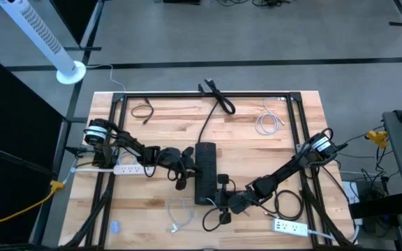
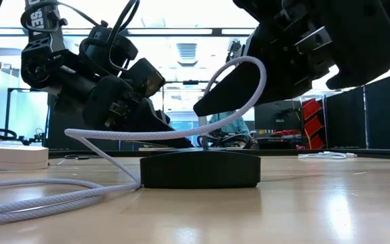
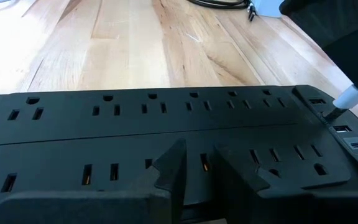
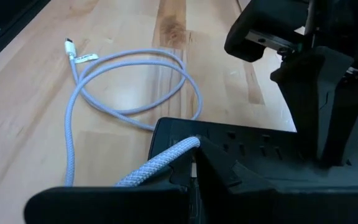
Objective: Insert USB
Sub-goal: Insert the purple charger cable into the black outlet extension
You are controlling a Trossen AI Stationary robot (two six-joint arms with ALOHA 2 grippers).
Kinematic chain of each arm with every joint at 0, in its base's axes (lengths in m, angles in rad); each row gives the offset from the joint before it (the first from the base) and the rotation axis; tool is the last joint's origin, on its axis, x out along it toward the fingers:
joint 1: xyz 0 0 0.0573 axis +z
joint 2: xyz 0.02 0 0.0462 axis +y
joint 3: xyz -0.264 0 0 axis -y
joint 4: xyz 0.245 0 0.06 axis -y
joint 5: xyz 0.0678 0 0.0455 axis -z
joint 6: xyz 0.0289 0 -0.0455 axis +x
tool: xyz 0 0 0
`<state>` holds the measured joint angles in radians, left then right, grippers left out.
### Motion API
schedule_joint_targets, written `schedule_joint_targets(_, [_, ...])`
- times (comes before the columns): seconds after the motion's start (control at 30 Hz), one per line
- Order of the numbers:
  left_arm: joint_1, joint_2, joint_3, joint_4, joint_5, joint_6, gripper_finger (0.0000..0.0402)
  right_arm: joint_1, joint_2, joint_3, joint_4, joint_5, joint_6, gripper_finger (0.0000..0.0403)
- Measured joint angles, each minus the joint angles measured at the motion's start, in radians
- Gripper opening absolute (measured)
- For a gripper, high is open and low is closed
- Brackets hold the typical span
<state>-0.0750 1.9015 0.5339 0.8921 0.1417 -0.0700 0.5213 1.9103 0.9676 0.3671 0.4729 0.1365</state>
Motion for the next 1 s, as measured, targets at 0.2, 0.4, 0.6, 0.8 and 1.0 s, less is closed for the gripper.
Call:
schedule_joint_targets(0.2, [0.0, 0.0, 0.0, 0.0, 0.0, 0.0, 0.0066, 0.002, -0.002, 0.0, -0.01, 0.0, 0.021, 0.0])
schedule_joint_targets(0.4, [0.0, 0.0, 0.0, 0.0, 0.0, -0.002, 0.0067, 0.015, -0.005, 0.0, -0.014, -0.004, 0.02, 0.0])
schedule_joint_targets(0.6, [0.0, 0.0, 0.0, 0.0, 0.0, -0.003, 0.0068, 0.018, -0.007, 0.0, -0.021, -0.009, 0.018, 0.0])
schedule_joint_targets(0.8, [0.0, 0.0, 0.0, 0.0, 0.0, -0.01, 0.0066, 0.018, -0.012, 0.0, -0.028, -0.01, 0.001, 0.0])
schedule_joint_targets(1.0, [0.0, 0.0, 0.0, 0.0, 0.0, -0.01, 0.0069, 0.018, -0.016, 0.0, -0.055, -0.01, 0.002, 0.0])
